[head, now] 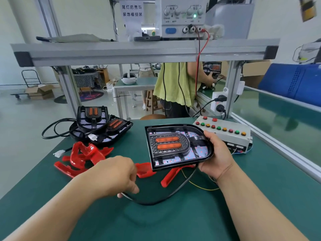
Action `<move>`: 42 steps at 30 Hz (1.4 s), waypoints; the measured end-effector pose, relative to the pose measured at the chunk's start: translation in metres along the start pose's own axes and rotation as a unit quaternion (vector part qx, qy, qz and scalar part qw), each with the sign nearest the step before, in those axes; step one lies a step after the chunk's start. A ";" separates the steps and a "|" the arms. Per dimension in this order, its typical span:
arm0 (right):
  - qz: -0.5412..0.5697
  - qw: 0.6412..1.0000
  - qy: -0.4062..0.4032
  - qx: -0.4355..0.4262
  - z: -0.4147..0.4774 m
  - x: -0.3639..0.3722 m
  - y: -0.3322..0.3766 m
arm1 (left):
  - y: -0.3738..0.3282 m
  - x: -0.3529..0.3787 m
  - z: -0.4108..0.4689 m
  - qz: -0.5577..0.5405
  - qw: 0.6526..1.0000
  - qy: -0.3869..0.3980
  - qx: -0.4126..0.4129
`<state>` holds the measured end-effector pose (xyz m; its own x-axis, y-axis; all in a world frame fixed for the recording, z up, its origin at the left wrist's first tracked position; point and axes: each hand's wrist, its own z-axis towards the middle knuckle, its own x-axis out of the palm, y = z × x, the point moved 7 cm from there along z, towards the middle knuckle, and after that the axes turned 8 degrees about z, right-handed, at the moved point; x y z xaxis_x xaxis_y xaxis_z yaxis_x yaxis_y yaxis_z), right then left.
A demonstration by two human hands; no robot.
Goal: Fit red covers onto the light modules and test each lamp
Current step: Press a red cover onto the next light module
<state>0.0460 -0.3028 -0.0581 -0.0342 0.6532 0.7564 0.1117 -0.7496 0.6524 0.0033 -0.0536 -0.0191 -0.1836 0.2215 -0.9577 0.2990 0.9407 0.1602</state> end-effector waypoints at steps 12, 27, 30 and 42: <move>-0.027 1.000 -0.008 0.001 -0.004 0.001 -0.002 | 0.028 0.007 0.048 -0.073 0.996 -0.052 -0.016; -0.016 0.998 -0.048 -0.029 -0.006 -0.008 0.009 | 0.048 -0.002 0.041 -0.433 0.868 -0.241 -0.034; -0.038 0.998 -0.055 -0.017 -0.005 -0.004 0.002 | 0.057 -0.018 0.026 -0.541 0.766 -0.344 -0.043; -0.141 0.989 -0.050 -0.006 -0.004 0.020 -0.025 | -0.025 -0.044 -0.008 -0.270 0.885 -0.332 0.183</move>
<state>0.0388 -0.2709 -0.0590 0.0372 0.8432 0.5362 0.0992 -0.5371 0.8377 -0.0035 -0.0850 0.0206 0.1628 -0.5494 -0.8196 0.6405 0.6907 -0.3358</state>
